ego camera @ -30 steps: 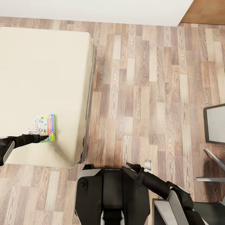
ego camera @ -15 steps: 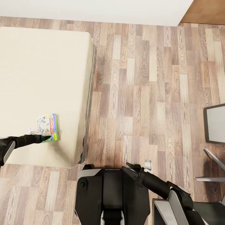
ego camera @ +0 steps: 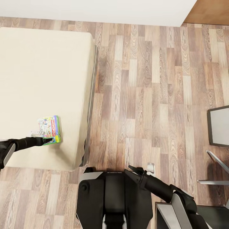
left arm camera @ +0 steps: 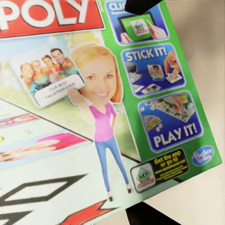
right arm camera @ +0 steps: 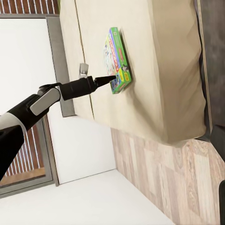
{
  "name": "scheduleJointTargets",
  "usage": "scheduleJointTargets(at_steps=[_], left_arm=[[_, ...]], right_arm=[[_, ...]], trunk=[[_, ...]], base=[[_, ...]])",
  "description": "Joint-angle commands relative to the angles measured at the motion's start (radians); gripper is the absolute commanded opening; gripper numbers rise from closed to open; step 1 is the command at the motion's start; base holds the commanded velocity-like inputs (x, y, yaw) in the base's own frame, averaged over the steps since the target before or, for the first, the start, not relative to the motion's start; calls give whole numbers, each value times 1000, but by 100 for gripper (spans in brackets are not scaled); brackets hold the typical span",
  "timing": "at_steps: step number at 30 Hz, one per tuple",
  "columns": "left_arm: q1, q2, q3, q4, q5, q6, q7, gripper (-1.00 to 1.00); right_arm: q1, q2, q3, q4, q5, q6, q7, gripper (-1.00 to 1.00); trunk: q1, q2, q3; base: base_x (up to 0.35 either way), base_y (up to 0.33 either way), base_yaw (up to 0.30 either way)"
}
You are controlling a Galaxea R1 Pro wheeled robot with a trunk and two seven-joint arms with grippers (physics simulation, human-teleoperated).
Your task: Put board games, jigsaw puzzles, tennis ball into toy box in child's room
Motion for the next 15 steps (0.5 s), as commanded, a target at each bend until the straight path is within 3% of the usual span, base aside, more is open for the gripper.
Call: scheduleJointTargets(at_steps=[1, 8, 15], left_arm=[[0, 0, 2, 0, 6, 9, -3, 100], [0, 0, 1, 0, 8, 9, -10, 100], [0, 0, 1, 0, 8, 10, -65, 100]], right_arm=[[0, 1, -2, 0, -4, 7, 2, 100], [0, 2, -2, 0, -5, 7, 2, 100], [0, -1, -2, 0, -6, 7, 2, 100]], trunk=[[1, -2, -1], [1, -2, -1], [1, -2, -1]], base=[[0, 0, 0], [0, 0, 0], [0, 0, 0]])
